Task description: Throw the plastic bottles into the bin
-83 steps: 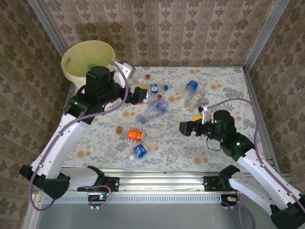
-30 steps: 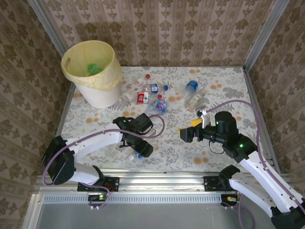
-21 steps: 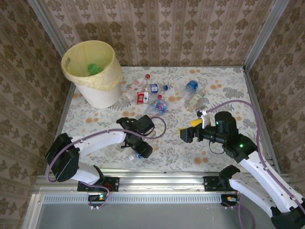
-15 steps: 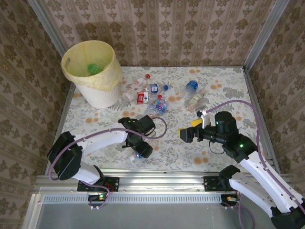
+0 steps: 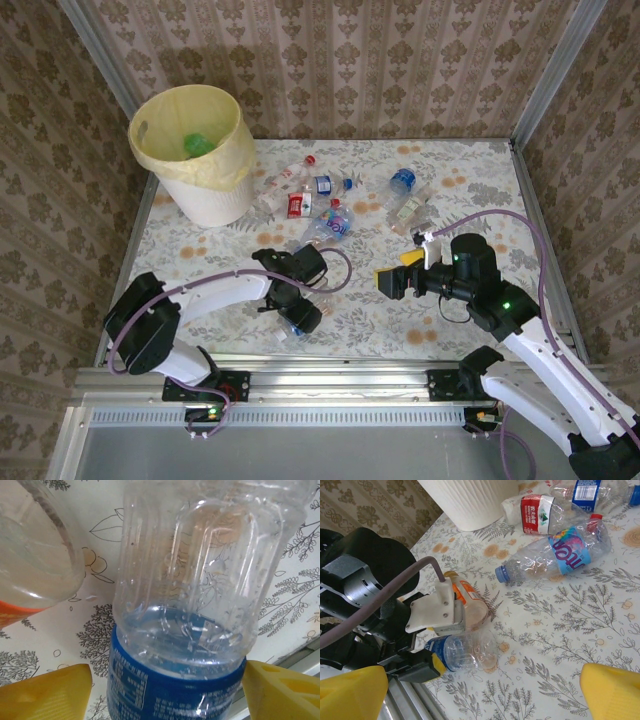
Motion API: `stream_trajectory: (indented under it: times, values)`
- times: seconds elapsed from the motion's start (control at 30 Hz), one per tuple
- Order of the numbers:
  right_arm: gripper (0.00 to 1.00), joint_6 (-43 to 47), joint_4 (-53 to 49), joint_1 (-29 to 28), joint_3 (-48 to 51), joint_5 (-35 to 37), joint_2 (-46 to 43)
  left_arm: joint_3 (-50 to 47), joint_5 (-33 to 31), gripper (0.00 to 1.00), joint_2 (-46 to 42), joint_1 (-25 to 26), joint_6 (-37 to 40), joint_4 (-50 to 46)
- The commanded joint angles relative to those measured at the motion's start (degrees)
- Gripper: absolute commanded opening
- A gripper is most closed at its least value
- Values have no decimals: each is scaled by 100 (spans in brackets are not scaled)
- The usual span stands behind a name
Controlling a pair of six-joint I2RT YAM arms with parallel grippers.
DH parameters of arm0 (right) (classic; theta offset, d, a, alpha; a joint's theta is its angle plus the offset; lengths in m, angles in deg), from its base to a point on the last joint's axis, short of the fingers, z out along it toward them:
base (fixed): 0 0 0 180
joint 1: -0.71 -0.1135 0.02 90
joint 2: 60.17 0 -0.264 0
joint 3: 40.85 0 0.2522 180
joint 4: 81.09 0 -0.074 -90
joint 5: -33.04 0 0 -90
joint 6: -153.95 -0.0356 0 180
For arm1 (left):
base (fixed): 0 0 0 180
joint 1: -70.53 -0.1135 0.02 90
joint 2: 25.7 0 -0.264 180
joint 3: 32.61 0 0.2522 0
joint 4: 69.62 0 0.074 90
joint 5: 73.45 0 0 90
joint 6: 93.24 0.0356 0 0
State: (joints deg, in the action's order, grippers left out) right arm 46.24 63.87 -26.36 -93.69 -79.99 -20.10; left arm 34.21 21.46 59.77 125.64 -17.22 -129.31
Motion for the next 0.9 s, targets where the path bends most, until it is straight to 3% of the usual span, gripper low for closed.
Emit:
stream_trajectory:
  times: [0.0,0.47,0.87]
  values:
    - [100,58,-15,-35,-77,-132,-70,-157,146,80,47,66,-113,164]
    - [100,19,61,-35,31,-141,-80,-309,317,79,286,74,-175,461]
    - [100,-20,32,-35,57,-94,-131,-348,318,62,219,72,-110,538]
